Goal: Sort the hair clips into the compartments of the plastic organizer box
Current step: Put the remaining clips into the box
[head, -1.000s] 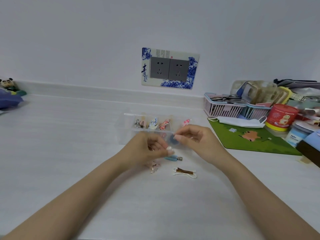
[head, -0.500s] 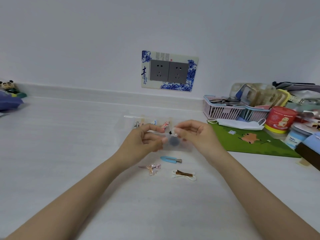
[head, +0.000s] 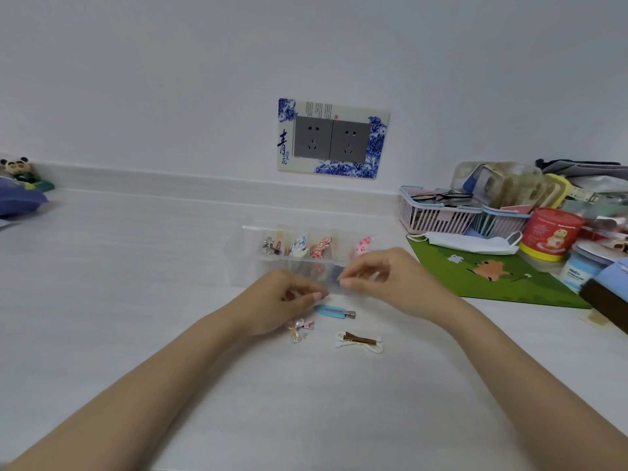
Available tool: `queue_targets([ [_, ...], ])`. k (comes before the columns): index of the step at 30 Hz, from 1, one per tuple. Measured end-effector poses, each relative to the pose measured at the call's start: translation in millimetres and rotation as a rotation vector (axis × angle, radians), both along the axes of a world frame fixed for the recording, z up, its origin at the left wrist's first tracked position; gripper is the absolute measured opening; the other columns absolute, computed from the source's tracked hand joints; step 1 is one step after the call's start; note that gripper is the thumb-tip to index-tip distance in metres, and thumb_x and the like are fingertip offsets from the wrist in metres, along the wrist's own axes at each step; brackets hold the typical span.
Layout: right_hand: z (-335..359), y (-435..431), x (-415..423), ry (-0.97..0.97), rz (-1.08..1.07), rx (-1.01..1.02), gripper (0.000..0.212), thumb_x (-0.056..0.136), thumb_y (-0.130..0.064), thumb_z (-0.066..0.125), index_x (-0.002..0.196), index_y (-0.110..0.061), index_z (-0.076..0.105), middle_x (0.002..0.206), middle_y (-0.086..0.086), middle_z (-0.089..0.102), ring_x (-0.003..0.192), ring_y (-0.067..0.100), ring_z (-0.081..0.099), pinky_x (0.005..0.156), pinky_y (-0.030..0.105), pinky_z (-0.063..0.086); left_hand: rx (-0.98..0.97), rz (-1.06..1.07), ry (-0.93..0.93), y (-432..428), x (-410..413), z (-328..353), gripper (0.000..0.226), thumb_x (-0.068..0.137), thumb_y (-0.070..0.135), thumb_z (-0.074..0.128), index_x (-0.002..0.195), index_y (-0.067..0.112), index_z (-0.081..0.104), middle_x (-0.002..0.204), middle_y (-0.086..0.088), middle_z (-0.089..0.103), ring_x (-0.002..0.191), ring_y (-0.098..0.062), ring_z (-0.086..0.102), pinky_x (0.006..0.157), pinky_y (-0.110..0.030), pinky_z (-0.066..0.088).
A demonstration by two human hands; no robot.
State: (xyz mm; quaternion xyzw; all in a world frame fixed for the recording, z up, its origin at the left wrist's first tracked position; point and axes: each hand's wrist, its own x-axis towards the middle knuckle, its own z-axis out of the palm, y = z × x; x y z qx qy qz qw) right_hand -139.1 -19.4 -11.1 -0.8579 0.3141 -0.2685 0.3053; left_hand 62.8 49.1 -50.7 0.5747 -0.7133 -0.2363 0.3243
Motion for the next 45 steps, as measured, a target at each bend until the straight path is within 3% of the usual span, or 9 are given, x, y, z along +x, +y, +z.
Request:
queue_targets([
  [6, -30.2, -7.2, -10.1, 0.17, -0.061, -0.01, 0.019, 0.074, -0.031, 0.076, 0.092, -0.024, 0.075, 0.085, -0.009, 0.068, 0.065, 0.0, 0.053, 0.061, 0.01, 0.041, 0.0, -0.004, -0.04, -2.5, -0.3, -1.1, 0.018, 0.091, 0.022, 0.058, 0.102, 0.021, 0.073, 0.093, 0.001, 0.074, 0.076, -0.005, 0.058, 0.075, -0.021, 0.047],
  [11, -33.0, -1.6, -5.8, 0.223, -0.053, -0.104, 0.012, 0.078, -0.03, 0.073, 0.088, -0.023, 0.075, 0.078, -0.01, 0.062, 0.072, 0.013, 0.056, 0.068, 0.024, 0.045, -0.002, 0.005, -0.03, -3.8, -0.2, -3.3, 0.015, 0.085, 0.022, 0.066, 0.098, 0.023, 0.073, 0.074, 0.005, 0.067, 0.059, -0.002, 0.054, 0.059, -0.013, 0.044],
  [19, -37.0, 4.7, 1.4, 0.167, -0.065, -0.113, 0.008, 0.085, -0.024, 0.065, 0.086, -0.022, 0.072, 0.085, -0.004, 0.068, 0.075, 0.012, 0.056, 0.069, 0.024, 0.045, -0.059, 0.049, -0.058, -7.4, -0.6, -3.1, 0.005, 0.078, 0.02, 0.074, 0.083, 0.021, 0.076, 0.059, 0.012, 0.064, 0.049, -0.002, 0.05, 0.052, -0.015, 0.041],
  [21, -37.7, 4.4, 2.9, 0.098, -0.078, -0.058, 0.004, 0.084, -0.02, 0.066, 0.083, -0.022, 0.07, 0.08, -0.004, 0.067, 0.067, 0.01, 0.054, 0.064, 0.019, 0.044, -0.092, 0.063, -0.012, -6.1, -1.1, -2.4, 0.004, 0.079, 0.02, 0.074, 0.081, 0.018, 0.076, 0.059, 0.012, 0.062, 0.05, -0.001, 0.048, 0.052, -0.013, 0.037],
  [25, -30.0, 5.2, 5.0, -0.253, -0.072, 0.168, 0.013, 0.079, -0.008, 0.071, 0.079, -0.02, 0.07, 0.063, -0.013, 0.065, 0.057, -0.001, 0.054, 0.057, 0.011, 0.045, -0.15, 0.109, 0.221, -4.2, -3.1, 1.2, 0.004, 0.078, 0.017, 0.074, 0.078, 0.021, 0.074, 0.056, 0.012, 0.057, 0.049, 0.0, 0.043, 0.052, -0.011, 0.034],
  [30, -0.3, -11.9, 6.5, -0.52, -0.179, 0.105, 0.015, 0.076, -0.006, 0.072, 0.078, -0.019, 0.064, 0.071, -0.001, 0.069, 0.062, 0.007, 0.064, 0.055, 0.015, 0.05, -0.191, 0.1, 0.271, -4.0, 1.7, 9.7, 0.008, 0.081, 0.02, 0.071, 0.089, 0.022, 0.074, 0.062, 0.018, 0.063, 0.059, -0.002, 0.051, 0.062, -0.013, 0.042],
  [37, 21.9, -59.0, 18.6, -0.192, -0.241, -0.063, 0.008, 0.081, -0.01, 0.07, 0.087, -0.005, 0.071, 0.077, 0.002, 0.069, 0.057, -0.007, 0.058, 0.059, 0.007, 0.046, -0.182, 0.108, 0.298, 1.1, 11.9, 19.2, 0.014, 0.075, 0.037, 0.07, 0.081, 0.025, 0.072, 0.072, 0.0, 0.068, 0.059, -0.006, 0.052, 0.061, -0.017, 0.045],
  [41, 22.1, -68.2, 28.9, 0.001, -0.177, -0.024, 0.011, 0.085, -0.015, 0.065, 0.092, -0.012, 0.074, 0.082, 0.004, 0.072, 0.069, 0.013, 0.059, 0.07, 0.031, 0.05, -0.168, 0.118, 0.252, 1.4, 12.6, 18.4, 0.005, 0.082, 0.025, 0.069, 0.083, 0.021, 0.072, 0.077, -0.01, 0.071, 0.061, -0.008, 0.052, 0.063, -0.018, 0.045],
  [45, 31.2, -68.2, 26.3, -0.014, -0.144, -0.03, 0.017, 0.092, -0.014, 0.054, 0.095, -0.009, 0.07, 0.088, 0.003, 0.067, 0.074, 0.007, 0.054, 0.062, 0.01, 0.043, -0.161, 0.122, 0.25, 0.4, 13.8, 17.6, 0.006, 0.085, 0.024, 0.066, 0.084, 0.02, 0.071, 0.076, -0.005, 0.071, 0.061, -0.009, 0.052, 0.064, -0.021, 0.045],
])
